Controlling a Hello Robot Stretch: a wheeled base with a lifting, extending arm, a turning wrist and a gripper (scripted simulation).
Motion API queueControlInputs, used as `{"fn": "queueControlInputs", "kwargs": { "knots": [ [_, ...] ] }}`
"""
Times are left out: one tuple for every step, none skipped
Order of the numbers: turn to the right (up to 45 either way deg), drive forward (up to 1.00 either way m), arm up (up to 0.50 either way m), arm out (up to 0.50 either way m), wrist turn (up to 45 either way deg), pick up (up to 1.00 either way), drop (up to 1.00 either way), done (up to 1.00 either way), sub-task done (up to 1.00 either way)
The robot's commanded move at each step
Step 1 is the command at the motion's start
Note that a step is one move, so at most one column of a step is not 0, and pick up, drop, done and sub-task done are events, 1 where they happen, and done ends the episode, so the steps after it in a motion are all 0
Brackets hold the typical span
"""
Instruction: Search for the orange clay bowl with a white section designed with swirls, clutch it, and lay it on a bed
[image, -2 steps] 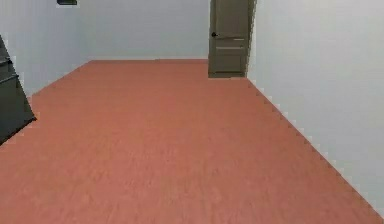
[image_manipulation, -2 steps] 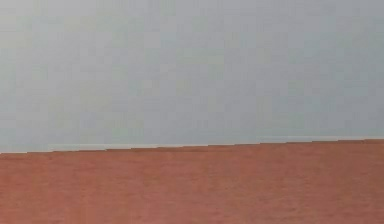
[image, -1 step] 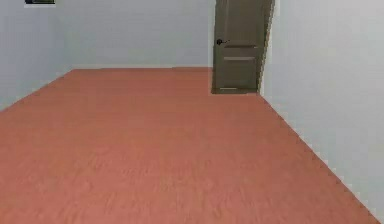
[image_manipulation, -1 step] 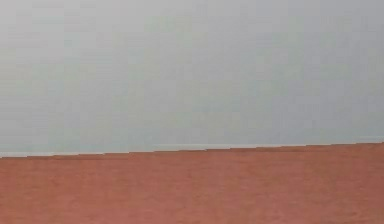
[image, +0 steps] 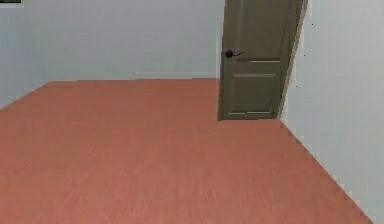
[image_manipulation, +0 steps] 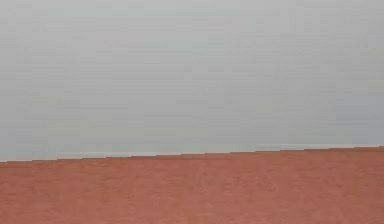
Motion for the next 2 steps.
{"fn": "queueControlInputs", "kwargs": {
  "knots": [
    [0.0, 1.00, 0.00, 0.00, 0.0, 0.00, 0.00, 0.00, 0.00],
    [0.0, 1.00, 0.00, 0.00, 0.0, 0.00, 0.00, 0.00, 0.00]
  ]
}}
